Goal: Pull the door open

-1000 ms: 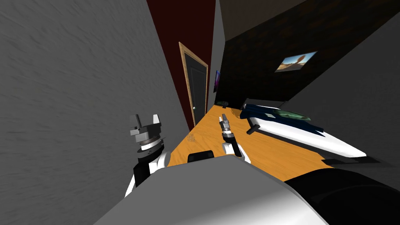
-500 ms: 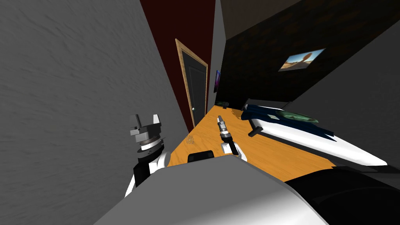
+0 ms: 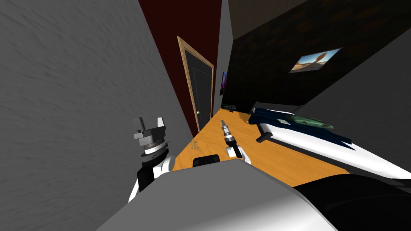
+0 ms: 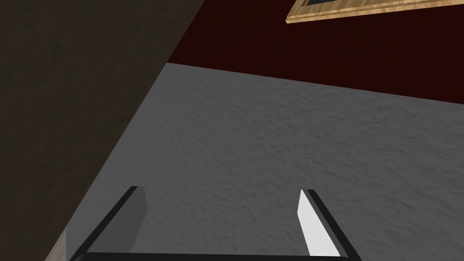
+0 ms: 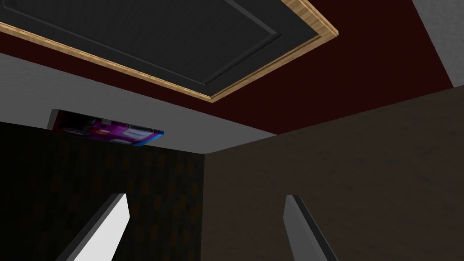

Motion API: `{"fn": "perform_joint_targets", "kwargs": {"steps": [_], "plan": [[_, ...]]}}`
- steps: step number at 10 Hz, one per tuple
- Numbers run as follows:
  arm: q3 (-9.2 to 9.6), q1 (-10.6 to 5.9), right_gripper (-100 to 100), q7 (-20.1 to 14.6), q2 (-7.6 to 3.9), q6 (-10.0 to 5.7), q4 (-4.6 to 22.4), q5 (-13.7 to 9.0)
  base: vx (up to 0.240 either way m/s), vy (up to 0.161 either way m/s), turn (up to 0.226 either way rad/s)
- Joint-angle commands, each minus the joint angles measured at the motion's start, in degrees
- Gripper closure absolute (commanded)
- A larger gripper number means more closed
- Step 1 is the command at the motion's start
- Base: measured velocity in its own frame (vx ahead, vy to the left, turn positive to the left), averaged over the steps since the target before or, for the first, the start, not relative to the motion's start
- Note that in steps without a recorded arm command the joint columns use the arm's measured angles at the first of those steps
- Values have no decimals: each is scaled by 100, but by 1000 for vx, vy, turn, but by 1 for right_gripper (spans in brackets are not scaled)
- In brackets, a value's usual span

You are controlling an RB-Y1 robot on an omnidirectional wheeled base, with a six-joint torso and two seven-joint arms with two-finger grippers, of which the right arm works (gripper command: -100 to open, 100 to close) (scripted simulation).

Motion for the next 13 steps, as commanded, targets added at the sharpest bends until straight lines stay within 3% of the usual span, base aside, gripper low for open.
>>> {"fn": "perform_joint_targets", "kwargs": {"steps": [1,13], "plan": [[41,-94,-100,198,-21,-27,197,95,145,-77,23],[326,-675,-100,1488,-69,-373,1701,757,112,-74,19]]}}
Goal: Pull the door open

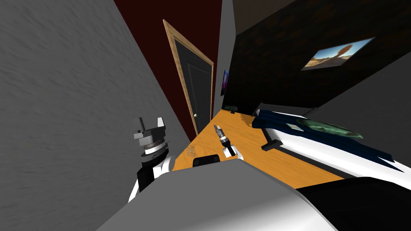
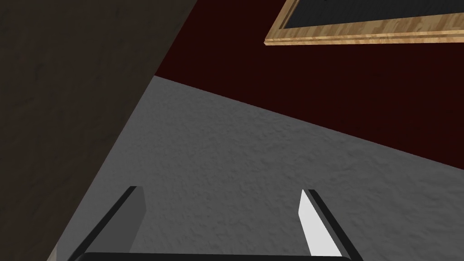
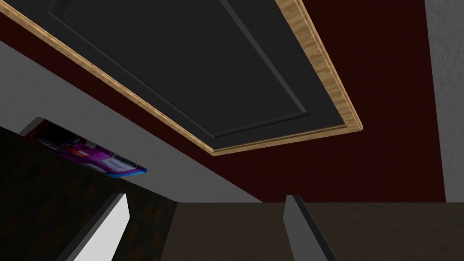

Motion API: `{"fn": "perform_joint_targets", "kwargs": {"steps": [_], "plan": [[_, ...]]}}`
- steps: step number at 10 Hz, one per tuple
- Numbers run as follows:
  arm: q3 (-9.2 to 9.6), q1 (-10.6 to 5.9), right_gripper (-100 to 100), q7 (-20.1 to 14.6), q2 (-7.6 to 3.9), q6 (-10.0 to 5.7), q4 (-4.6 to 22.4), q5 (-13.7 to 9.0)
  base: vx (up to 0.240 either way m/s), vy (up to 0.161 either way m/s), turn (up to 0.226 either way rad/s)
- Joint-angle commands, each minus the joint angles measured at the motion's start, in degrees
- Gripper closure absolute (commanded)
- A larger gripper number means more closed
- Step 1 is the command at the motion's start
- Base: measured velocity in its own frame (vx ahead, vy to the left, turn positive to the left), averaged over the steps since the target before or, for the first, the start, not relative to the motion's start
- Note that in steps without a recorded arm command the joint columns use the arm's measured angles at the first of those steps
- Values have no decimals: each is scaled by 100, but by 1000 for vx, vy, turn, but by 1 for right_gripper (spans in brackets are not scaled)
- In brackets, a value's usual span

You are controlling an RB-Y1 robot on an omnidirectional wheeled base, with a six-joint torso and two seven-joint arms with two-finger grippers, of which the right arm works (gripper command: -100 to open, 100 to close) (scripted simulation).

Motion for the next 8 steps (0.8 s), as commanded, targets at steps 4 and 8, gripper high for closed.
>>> {"fn": "perform_joint_targets", "kwargs": {"steps": [4,8], "plan": [[116,-236,-100,543,12,-142,613,274,123,-94,23],[199,-403,-100,923,37,-248,1051,468,98,-42,17]]}}
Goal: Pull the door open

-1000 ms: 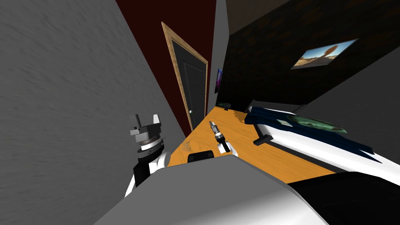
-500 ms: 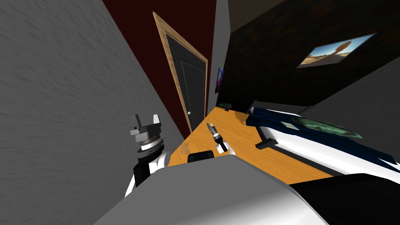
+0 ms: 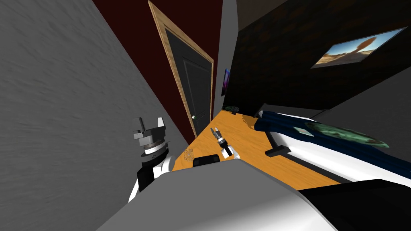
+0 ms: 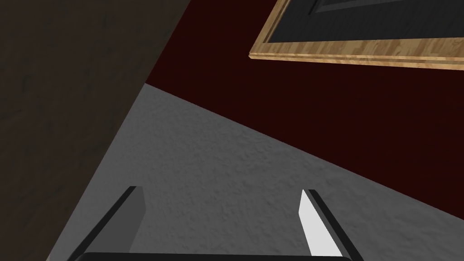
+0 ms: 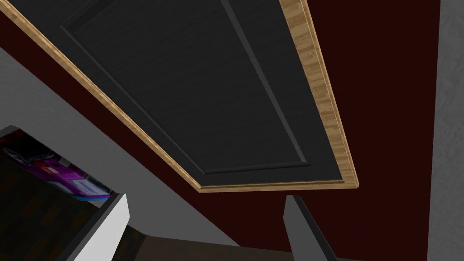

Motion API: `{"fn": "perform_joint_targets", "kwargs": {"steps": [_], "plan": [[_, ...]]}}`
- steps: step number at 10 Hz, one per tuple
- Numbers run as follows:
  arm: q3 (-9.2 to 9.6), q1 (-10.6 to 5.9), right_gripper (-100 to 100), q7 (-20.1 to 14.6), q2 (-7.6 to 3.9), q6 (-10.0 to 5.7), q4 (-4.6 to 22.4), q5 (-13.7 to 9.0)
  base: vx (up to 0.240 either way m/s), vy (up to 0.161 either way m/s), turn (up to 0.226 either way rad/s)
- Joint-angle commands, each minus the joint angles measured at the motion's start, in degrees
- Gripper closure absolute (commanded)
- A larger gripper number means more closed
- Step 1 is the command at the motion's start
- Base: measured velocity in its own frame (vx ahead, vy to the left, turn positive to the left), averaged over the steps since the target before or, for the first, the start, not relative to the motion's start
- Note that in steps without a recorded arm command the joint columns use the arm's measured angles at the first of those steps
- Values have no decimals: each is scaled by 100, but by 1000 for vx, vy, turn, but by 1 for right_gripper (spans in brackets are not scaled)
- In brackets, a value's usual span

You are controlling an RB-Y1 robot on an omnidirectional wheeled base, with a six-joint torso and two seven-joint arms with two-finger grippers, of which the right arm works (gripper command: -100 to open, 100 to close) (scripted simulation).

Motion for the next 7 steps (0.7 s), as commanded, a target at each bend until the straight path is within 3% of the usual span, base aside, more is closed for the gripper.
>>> {"fn": "perform_joint_targets", "kwargs": {"steps": [1,7], "plan": [[36,-72,-100,163,14,-34,174,81,82,-62,14],[156,-314,-100,717,77,-191,810,364,95,-40,19]]}}
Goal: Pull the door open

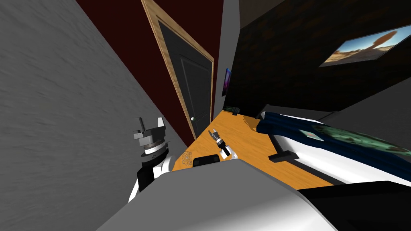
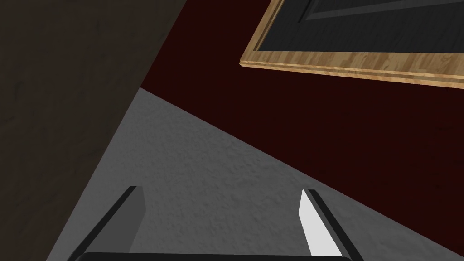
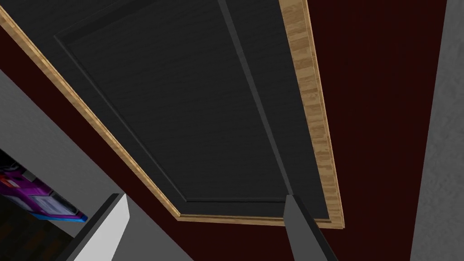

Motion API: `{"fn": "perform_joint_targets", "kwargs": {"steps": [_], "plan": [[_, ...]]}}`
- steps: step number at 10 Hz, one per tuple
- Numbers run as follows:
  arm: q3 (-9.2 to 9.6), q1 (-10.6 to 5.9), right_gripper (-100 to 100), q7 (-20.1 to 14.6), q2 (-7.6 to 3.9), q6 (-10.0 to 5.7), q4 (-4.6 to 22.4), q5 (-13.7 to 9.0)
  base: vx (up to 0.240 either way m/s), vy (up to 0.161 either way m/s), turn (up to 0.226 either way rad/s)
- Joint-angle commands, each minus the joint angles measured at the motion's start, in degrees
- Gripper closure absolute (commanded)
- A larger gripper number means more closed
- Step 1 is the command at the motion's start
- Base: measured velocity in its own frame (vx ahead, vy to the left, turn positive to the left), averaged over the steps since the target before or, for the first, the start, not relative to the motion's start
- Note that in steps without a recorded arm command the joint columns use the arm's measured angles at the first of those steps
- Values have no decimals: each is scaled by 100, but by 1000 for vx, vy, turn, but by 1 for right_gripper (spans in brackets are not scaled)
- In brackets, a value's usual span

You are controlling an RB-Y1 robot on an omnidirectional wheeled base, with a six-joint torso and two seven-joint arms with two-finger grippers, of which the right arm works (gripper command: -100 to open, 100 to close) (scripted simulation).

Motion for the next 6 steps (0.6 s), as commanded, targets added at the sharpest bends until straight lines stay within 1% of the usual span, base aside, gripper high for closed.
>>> {"fn": "perform_joint_targets", "kwargs": {"steps": [1,2,4,6], "plan": [[33,-47,-100,170,23,-61,178,77,100,-57,19],[71,-122,-100,345,53,-111,378,166,137,-60,31],[108,-197,-100,519,82,-161,578,255,137,-33,21],[146,-273,-100,694,112,-212,778,344,95,-25,19]]}}
